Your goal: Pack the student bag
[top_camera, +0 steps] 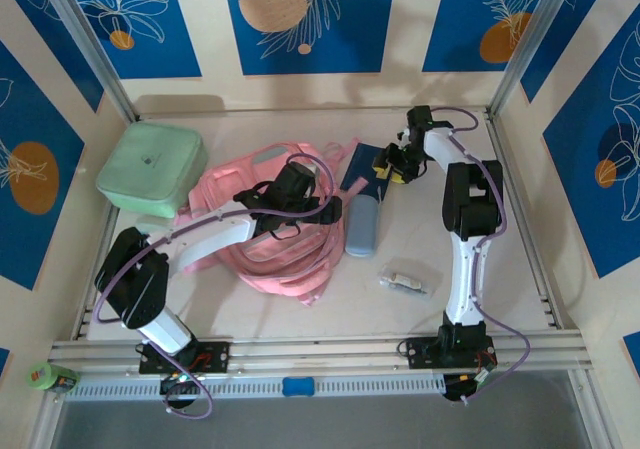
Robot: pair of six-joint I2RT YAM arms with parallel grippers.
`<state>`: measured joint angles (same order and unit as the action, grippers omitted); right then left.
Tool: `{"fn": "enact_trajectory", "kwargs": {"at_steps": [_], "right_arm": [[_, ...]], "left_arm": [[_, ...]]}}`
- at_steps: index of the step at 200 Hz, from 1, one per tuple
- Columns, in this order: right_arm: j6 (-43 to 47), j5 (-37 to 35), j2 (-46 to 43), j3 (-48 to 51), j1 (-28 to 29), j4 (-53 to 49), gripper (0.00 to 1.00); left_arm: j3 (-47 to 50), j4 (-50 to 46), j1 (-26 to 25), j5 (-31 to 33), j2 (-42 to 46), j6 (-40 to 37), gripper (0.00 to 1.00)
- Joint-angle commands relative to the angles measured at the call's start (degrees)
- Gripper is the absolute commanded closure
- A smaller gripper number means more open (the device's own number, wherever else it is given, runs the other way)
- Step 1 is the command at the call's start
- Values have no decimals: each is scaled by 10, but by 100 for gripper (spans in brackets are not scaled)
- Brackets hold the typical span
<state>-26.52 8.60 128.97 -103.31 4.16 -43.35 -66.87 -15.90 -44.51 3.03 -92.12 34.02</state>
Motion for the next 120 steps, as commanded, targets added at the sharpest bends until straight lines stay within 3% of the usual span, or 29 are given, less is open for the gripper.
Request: {"fn": "enact_trajectory", "kwargs": {"at_steps": [1, 51, 120], "right_arm": [[-17, -2, 28, -29, -3, -38, 41], [-45, 9, 47, -32, 8, -22, 40], [-46, 64, 54, -51, 46, 49, 49]], "left_arm": [[-9, -12, 5, 4, -6, -10, 1], [-4, -8, 9, -2, -13, -7, 1], [2, -7, 11, -1, -11, -6, 1]]}}
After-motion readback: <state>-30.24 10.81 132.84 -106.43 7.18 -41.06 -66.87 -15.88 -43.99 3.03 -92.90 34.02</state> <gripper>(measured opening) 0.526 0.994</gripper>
